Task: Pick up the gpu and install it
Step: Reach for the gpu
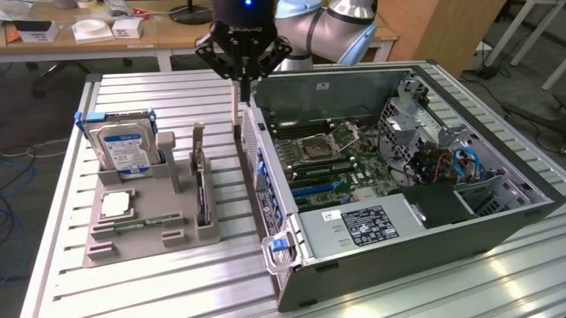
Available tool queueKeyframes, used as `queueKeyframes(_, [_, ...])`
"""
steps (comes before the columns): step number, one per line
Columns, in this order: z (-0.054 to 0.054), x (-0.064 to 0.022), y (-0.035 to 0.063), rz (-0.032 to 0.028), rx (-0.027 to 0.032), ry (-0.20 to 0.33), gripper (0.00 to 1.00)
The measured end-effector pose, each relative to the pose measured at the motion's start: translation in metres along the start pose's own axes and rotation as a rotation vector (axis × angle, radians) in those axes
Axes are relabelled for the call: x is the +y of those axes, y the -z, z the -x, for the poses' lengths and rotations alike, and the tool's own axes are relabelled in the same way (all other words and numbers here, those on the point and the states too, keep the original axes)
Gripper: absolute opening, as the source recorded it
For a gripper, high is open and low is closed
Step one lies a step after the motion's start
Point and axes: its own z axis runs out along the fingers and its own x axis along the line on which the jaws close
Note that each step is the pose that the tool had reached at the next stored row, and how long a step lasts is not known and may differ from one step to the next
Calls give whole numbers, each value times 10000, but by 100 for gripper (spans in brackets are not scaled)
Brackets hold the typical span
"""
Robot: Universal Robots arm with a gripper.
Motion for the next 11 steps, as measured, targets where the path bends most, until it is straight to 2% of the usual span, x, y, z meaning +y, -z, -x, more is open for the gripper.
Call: queueKeyframes(11, [-481,-38,13,0,0,-1,10])
